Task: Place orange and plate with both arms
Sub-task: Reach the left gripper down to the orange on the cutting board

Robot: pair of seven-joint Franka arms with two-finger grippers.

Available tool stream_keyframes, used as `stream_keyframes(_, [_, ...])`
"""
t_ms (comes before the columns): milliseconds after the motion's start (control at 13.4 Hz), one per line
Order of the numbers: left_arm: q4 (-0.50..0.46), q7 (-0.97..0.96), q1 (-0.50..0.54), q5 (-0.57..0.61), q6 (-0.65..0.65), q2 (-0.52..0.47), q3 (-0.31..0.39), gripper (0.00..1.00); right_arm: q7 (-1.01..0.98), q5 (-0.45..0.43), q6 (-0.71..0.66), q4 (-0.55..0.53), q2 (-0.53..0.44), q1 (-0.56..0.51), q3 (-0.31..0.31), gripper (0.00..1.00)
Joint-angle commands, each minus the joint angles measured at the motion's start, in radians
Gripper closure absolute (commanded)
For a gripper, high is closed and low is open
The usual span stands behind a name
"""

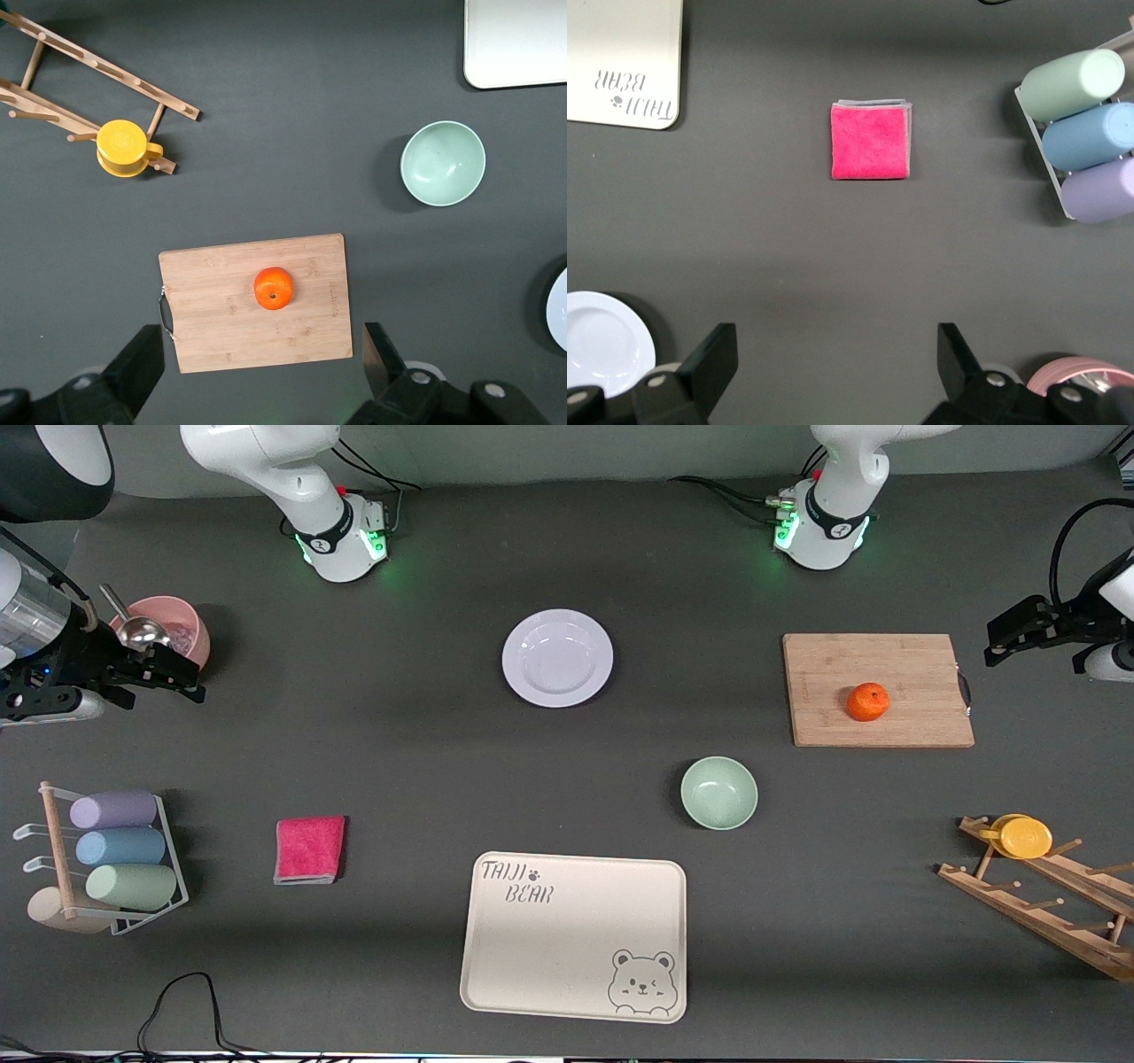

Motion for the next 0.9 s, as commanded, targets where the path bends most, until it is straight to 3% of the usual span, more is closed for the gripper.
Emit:
stream_keyframes(0, [0.006,0.012,0.016,0.005,-0.029,-0.007,-0.015,0.0,0.042,-0.011,-0.032,0.026,0.008,-0.124,0.143,0.0])
stream_keyframes(224, [-0.055,0.008,0.016,0.007,-0.035,-0.005,-0.015,0.0,0.038,-0.011,-0.033,0.029,0.014,-0.128,0.152,0.0])
stream_keyframes(374, [-0.222,-0.007,0.013,0.01,0.002,-0.037,-0.015,0.0,0.036,-0.011,-0.035,0.035,0.014,-0.131,0.152,0.0])
stream_keyframes(598, [-0.648,-0.027,0.015,0.022,0.432,-0.137,-0.004,0.0,0.016,-0.012,-0.039,0.045,0.014,-0.13,0.147,0.0])
stream_keyframes(822, [-0.947,-0.044,0.016,0.022,0.828,-0.142,0.02,0.0,0.01,-0.012,-0.049,0.055,0.028,-0.127,0.152,0.0])
